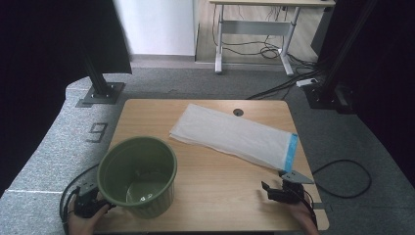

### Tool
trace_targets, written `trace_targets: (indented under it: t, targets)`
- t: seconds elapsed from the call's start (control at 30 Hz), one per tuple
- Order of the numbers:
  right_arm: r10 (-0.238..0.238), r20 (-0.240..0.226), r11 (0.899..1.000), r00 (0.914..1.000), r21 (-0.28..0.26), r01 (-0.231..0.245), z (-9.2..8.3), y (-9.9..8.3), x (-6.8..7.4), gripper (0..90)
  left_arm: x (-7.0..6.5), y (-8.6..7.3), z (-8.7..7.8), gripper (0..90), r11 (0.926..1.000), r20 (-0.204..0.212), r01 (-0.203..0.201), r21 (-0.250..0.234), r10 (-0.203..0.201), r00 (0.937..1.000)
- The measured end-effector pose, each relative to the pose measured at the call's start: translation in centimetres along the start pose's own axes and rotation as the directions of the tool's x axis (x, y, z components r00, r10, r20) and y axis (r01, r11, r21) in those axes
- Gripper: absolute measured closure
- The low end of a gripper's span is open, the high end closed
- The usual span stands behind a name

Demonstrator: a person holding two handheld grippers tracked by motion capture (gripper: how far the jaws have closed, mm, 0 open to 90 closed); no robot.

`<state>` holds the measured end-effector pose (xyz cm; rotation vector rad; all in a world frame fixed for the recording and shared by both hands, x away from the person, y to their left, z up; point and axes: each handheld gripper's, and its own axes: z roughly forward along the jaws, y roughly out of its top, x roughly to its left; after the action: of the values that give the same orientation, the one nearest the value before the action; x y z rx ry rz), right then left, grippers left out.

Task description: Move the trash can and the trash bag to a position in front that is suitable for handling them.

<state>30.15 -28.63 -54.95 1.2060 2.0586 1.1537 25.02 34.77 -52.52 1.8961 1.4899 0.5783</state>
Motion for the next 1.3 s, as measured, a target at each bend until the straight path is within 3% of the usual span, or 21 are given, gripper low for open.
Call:
trace_targets:
  t: [0.23,0.43,0.6,0.7,0.8,0.97,1.07,1.1,1.13,1.3]
  targets:
    - [-0.01,0.012,1.0,0.9999,0.006,0.01,-0.4,-0.2,-0.2,15.4,-0.1,0.1,0.0,14.8,0.9999,0.013,-0.01,0.005,0.01,0.9999]
    - [-0.015,0.01,1.0,0.9998,0.014,0.015,-0.3,-0.2,-0.2,15.6,0.4,-0.5,-1.6,14.3,0.9995,0.028,-0.012,-0.028,0.012,0.9995]
    - [-0.031,0.003,0.999,0.9995,0.019,0.031,0.1,0.0,-0.1,15.7,0.1,-1.3,-3.5,13.7,0.9964,0.1,-0.061,-0.058,0.066,0.9928]
    - [-0.035,-0.006,0.999,0.9994,0.013,0.035,0.3,0.3,-0.1,15.8,-0.7,-1.7,-4.4,13.8,0.9902,0.175,-0.12,-0.072,0.131,0.9759]
    - [-0.034,-0.014,0.999,0.9993,0.015,0.034,0.5,0.5,-0.1,16.4,-1.5,-2.0,-4.9,13.6,0.9833,0.269,-0.152,-0.101,0.174,0.9472]
    - [-0.023,-0.033,1.0,0.9992,0.02,0.024,1.0,0.8,-0.1,16.9,-2.9,-1.4,-4.6,13.2,0.9729,0.343,-0.191,-0.13,0.225,0.912]
    - [-0.03,-0.04,0.999,0.9988,0.024,0.031,1.0,0.8,0.1,16.9,-3.5,-0.8,-3.8,9.8,0.966,0.4,-0.219,-0.138,0.256,0.8801]
    - [-0.034,-0.045,0.999,0.9984,0.018,0.035,1.0,0.8,0.1,17.0,-3.6,-0.7,-3.6,9.7,0.9648,0.412,-0.222,-0.142,0.261,0.8728]
    - [-0.035,-0.045,0.999,0.9984,0.011,0.036,0.9,0.8,0.1,17.2,-3.8,-0.6,-3.4,9.7,0.964,0.421,-0.223,-0.144,0.264,0.8679]
    - [-0.021,-0.031,1.0,0.9993,-0.004,0.021,0.6,0.8,0.0,17.8,-4.3,0.1,-2.5,8.9,0.9603,0.432,-0.241,-0.14,0.279,0.8578]
